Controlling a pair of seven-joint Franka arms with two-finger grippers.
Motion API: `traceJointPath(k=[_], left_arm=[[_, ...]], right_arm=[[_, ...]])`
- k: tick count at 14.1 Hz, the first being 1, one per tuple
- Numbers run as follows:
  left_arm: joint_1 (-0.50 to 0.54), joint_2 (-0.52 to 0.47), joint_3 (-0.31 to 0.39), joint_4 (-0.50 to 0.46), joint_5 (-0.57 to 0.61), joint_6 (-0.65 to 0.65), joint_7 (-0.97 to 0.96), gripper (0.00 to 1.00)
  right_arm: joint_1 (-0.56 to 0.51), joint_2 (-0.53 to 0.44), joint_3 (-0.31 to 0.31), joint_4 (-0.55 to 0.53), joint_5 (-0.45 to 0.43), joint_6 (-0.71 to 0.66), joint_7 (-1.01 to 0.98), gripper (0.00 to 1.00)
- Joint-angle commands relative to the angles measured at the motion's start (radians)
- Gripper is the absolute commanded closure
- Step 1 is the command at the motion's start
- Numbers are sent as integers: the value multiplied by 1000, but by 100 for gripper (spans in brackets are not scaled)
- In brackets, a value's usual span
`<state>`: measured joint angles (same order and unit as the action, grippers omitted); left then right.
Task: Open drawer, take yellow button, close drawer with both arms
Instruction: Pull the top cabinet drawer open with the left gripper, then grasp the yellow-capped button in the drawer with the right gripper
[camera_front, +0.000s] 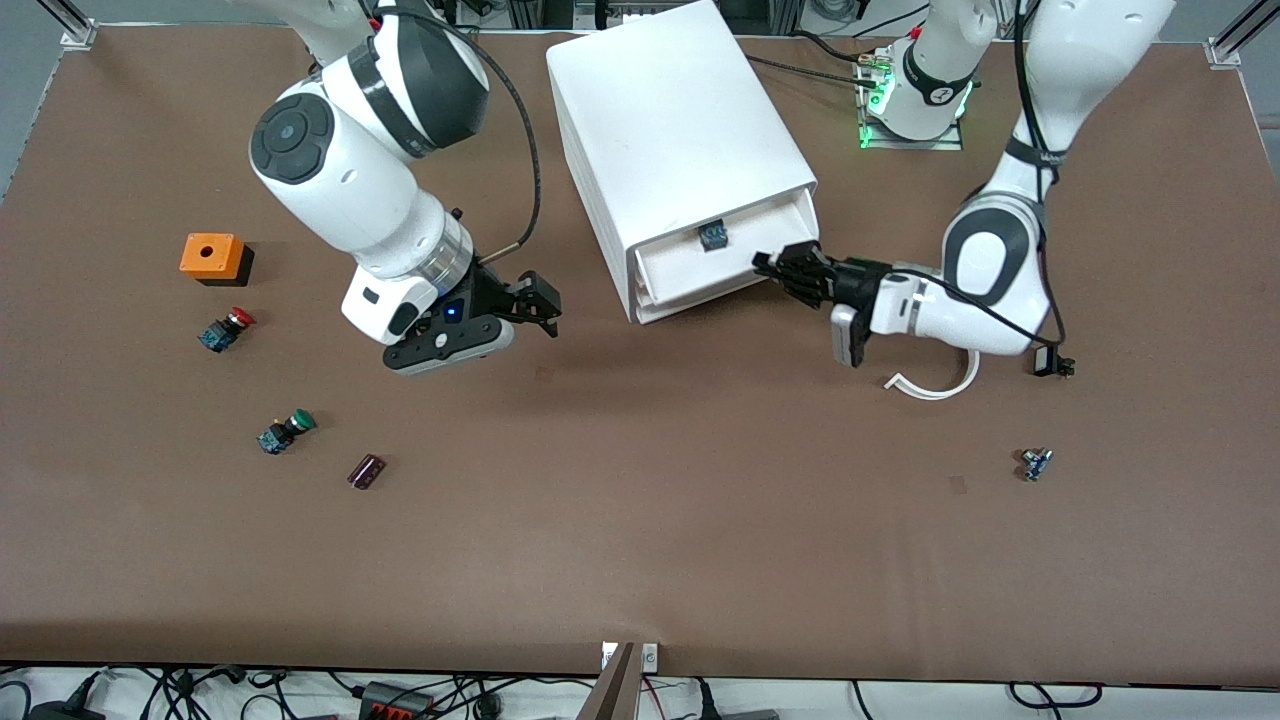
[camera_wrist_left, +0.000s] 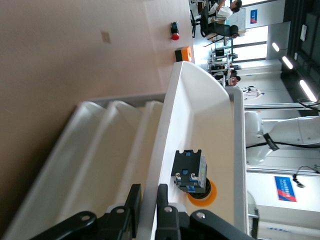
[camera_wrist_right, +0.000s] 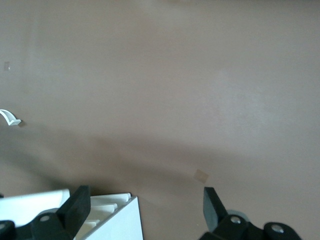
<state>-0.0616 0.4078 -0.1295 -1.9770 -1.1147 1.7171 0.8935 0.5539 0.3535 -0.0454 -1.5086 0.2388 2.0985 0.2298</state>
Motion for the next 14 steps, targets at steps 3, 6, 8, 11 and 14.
traceJointPath(k=[3, 6, 8, 11, 14], left_arm=[[52, 132, -2, 204, 62, -25, -18, 96], [51, 138, -4, 214, 113, -24, -15, 41], [55, 120, -8, 227, 150, -28, -21, 0], [59, 69, 14, 231, 164, -71, -100, 0], [55, 35, 19, 318, 324, -140, -305, 0]], right_arm=[[87, 53, -13, 91, 5, 20, 38, 0], [138, 120, -13, 180, -39, 23, 114, 0], [172, 168, -14, 235, -68, 26, 164, 0], [245, 223, -18, 293, -148, 29, 270, 0], [316, 251, -18, 335, -231, 20, 403, 0]])
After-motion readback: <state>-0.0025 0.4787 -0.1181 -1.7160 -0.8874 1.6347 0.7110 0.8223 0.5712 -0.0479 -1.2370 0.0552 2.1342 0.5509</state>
